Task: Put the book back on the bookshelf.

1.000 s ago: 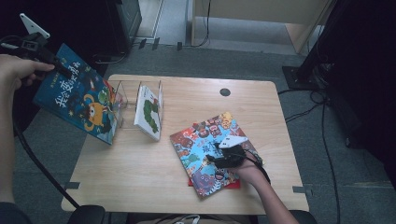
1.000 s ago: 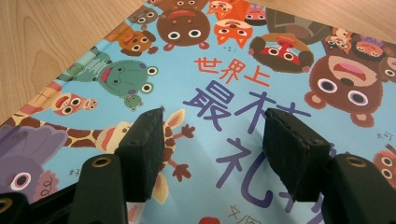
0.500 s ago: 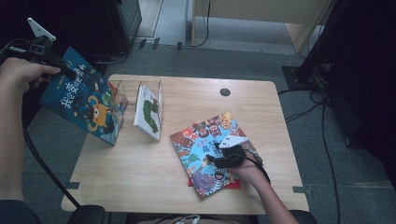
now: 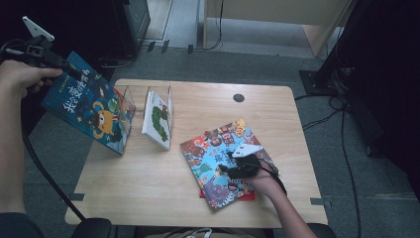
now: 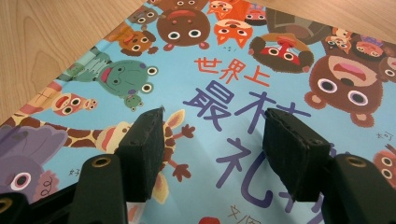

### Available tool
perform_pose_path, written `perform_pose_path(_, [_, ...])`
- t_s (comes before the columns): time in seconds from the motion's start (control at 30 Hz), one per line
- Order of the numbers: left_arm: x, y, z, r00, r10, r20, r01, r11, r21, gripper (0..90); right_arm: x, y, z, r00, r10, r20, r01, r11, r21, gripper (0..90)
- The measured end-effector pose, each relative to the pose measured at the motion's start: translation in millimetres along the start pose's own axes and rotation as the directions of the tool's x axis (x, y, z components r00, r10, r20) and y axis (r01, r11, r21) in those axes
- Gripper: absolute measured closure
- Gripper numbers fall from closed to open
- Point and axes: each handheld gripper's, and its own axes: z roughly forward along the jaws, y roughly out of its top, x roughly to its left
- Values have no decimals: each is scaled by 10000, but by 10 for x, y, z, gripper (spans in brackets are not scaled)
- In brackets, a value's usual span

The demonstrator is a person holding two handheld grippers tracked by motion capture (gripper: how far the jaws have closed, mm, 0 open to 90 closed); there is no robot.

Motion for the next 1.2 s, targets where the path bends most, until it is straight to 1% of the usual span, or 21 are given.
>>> perform_pose_path(0.13, [1,-6,-33,9999,102,33,-102,9999,-81,532,0,0,0,10000,2,-2,-2,10000,0,386])
perform_pose_path(0.17, [-2,-7,-41,10000,21,74,-20,9998,-189,523,0,0,0,10000,7,1,-7,10000,-2,386])
perform_pose_path(0.27, [0,-8,-78,9999,-56,142,61,9995,-310,499,0,0,0,10000,5,-4,-5,10000,-7,386])
perform_pose_path(0.4, [-7,-11,-114,9996,-53,282,63,9993,-373,458,0,0,0,10000,8,-3,-8,10000,-8,386])
perform_pose_path(0.5, [-7,-16,-135,9997,2,261,8,9992,-404,448,0,0,0,10000,1,3,-1,10000,-1,386])
perform_pose_path(0.7, [7,-46,-209,9990,-143,415,166,9983,-551,431,1,0,0,10000,1,4,-1,10000,-2,386])
perform_pose_path(0.77, [7,-54,-231,9990,-191,393,212,9983,-537,421,0,0,0,10000,-1,0,1,10000,-1,386])
perform_pose_path(0.83, [-6,-57,-263,9998,-113,181,122,9986,-506,416,1,0,0,10000,-2,1,2,10000,-1,386])
perform_pose_path(0.97, [-19,-69,-357,9998,-94,187,106,9978,-659,408,1,0,0,10000,2,11,-2,10000,-2,386])
perform_pose_path(1.03, [-30,-82,-401,9999,-37,167,47,9982,-592,406,1,0,0,10000,-2,10,2,10000,0,383])
perform_pose_path(1.1, [-39,-96,-441,9999,-25,142,34,9980,-634,405,1,0,1,10000,-5,4,5,10000,2,382])
perform_pose_path(1.2, [-60,-121,-508,9999,21,162,-8,9970,-778,406,2,0,2,10000,-10,-4,10,10000,-3,376])
